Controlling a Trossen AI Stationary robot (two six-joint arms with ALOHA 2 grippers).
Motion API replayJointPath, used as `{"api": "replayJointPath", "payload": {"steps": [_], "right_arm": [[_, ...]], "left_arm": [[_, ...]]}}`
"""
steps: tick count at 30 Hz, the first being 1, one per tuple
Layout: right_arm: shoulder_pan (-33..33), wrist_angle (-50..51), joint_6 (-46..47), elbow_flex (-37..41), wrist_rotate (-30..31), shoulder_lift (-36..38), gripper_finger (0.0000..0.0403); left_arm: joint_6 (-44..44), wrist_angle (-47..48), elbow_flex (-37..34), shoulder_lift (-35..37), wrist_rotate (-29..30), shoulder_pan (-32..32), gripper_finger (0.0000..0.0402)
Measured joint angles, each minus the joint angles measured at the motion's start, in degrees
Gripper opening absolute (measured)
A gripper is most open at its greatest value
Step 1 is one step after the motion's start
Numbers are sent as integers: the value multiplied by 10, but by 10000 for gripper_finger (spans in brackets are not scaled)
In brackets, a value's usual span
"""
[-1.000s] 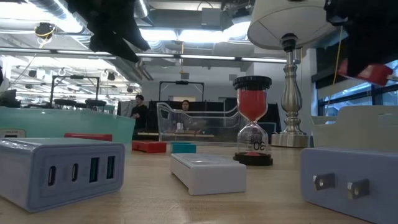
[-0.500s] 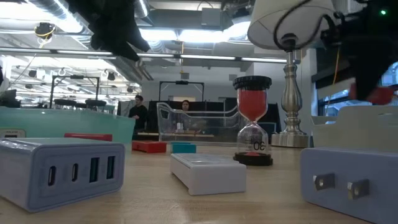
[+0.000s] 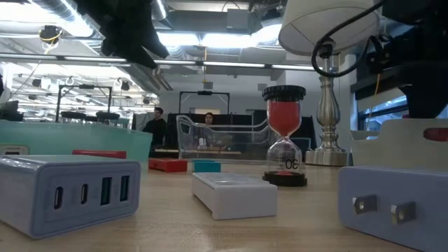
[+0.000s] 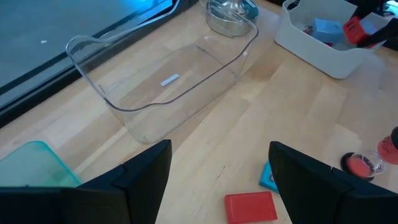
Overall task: Pick & Place Office items
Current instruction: Put the bottom right red charger adapter into the gray bin, then put the right blue charger adapter into the gray bin
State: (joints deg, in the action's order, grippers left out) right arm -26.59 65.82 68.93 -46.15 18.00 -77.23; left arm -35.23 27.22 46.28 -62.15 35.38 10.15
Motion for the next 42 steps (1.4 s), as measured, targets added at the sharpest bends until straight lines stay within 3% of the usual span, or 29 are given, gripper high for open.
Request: {"api": "replayJointPath", "payload": {"steps": [18, 31, 36, 42], "right_arm": [[0, -29, -20, 14, 10, 1, 228], [0, -27, -8, 14, 12, 2, 283], [0, 61, -1, -28, 17, 0, 287], [0, 128, 10, -116, 70, 1, 288]], "left_arm": [[-11, 0, 0, 0, 0, 0, 266], [-10, 0, 0, 0, 0, 0, 266], [-10, 0, 0, 0, 0, 0, 266], [-11, 0, 0, 0, 0, 0, 266]]}}
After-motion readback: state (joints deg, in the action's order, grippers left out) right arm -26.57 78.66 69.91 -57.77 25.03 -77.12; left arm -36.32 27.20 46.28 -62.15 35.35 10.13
